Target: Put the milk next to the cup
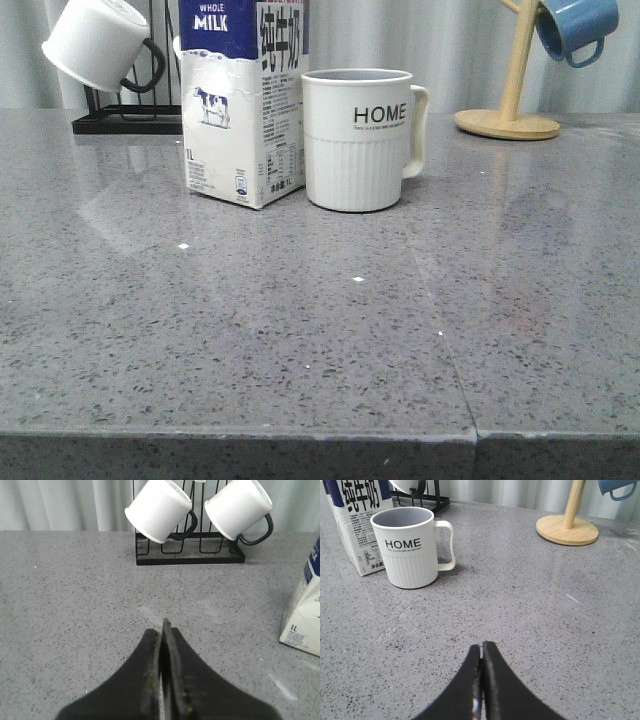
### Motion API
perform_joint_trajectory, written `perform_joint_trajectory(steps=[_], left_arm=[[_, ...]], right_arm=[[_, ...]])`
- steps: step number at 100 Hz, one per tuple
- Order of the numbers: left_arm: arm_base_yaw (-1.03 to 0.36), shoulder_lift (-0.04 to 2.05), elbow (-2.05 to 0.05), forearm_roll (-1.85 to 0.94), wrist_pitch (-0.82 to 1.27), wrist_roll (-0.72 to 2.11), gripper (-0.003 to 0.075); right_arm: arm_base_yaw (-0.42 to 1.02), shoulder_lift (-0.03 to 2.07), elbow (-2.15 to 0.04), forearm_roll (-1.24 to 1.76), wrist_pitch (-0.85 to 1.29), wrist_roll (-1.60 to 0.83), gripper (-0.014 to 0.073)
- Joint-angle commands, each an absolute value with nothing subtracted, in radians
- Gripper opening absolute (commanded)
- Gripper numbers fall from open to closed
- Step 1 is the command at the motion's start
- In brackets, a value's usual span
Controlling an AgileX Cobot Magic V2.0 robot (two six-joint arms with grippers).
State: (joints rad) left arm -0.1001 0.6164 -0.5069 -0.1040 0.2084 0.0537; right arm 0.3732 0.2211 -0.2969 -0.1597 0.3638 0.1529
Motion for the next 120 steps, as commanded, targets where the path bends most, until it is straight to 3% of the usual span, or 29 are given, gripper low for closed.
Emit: perform_joint_trajectory(steps=[1,86,120], left_arm=[[-0.099,0.55,-0.484,-0.098,0.141,0.051,-0.002],[-0.099,-0.036,-0.135,-0.034,0.139,0.051,-0.002],[-0.099,-0.034,0.053,0.0,0.007,0.051,-0.002]], right_arm=[[0.37,0.231,-0.323,-0.162,0.292,0.15,-0.0066],[0.37,0.231,-0.323,-0.162,0.292,0.15,-0.0066],[0.37,0.232,-0.323,-0.162,0.292,0.15,-0.0066]])
